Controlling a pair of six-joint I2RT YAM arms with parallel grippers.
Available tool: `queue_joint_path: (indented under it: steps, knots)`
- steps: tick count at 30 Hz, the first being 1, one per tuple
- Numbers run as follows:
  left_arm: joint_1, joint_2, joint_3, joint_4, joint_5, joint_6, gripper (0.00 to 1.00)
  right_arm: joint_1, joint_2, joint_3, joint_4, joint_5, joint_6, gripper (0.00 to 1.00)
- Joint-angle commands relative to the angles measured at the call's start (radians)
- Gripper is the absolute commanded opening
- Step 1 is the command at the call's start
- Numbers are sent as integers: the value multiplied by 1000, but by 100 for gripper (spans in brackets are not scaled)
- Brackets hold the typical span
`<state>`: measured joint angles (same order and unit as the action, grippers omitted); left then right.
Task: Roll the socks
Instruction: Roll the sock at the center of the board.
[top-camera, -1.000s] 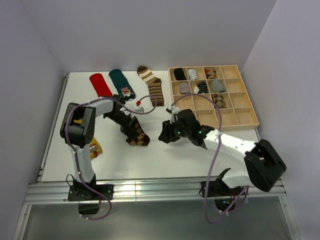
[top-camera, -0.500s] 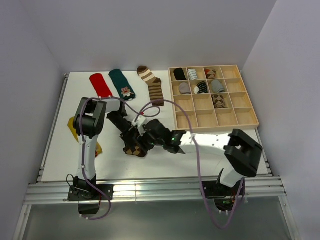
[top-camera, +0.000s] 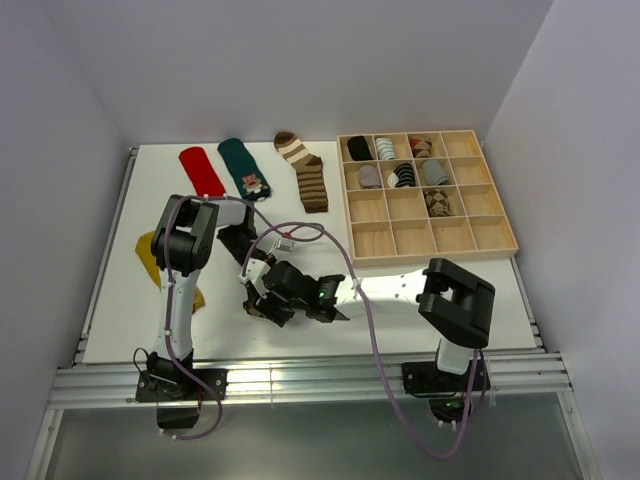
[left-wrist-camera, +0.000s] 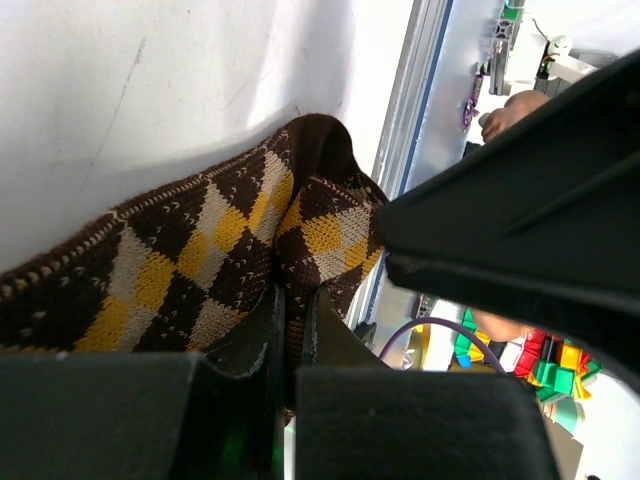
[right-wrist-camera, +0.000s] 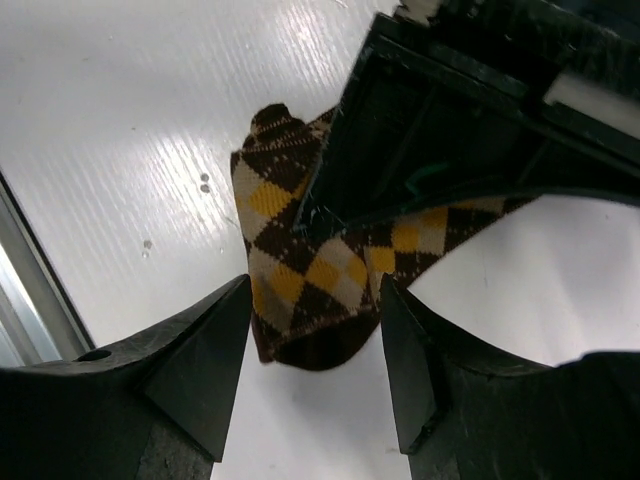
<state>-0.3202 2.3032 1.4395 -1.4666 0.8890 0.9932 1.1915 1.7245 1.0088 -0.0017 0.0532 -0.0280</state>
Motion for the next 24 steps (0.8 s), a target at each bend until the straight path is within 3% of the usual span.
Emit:
queue_joint_path:
  steps: [1,10,12,13,16,18,24]
  knots:
    - [-14,28,4,97,-110,67,0,26,46,50,19,42,-24,62]
    - [-22,33,15,97,-107,56,0,45,116,63,45,71,-20,59]
    - [-25,33,16,97,-111,50,0,46,144,77,42,85,-16,52]
    - [-28,32,16,98,-111,50,1,46,156,82,39,102,-16,45]
    - [-28,15,35,97,-98,29,16,45,190,96,20,128,-9,16]
    - [-26,-13,47,98,-81,13,29,46,190,82,20,132,2,11]
    - [-13,-100,113,95,-52,-30,38,37,165,48,11,128,26,4]
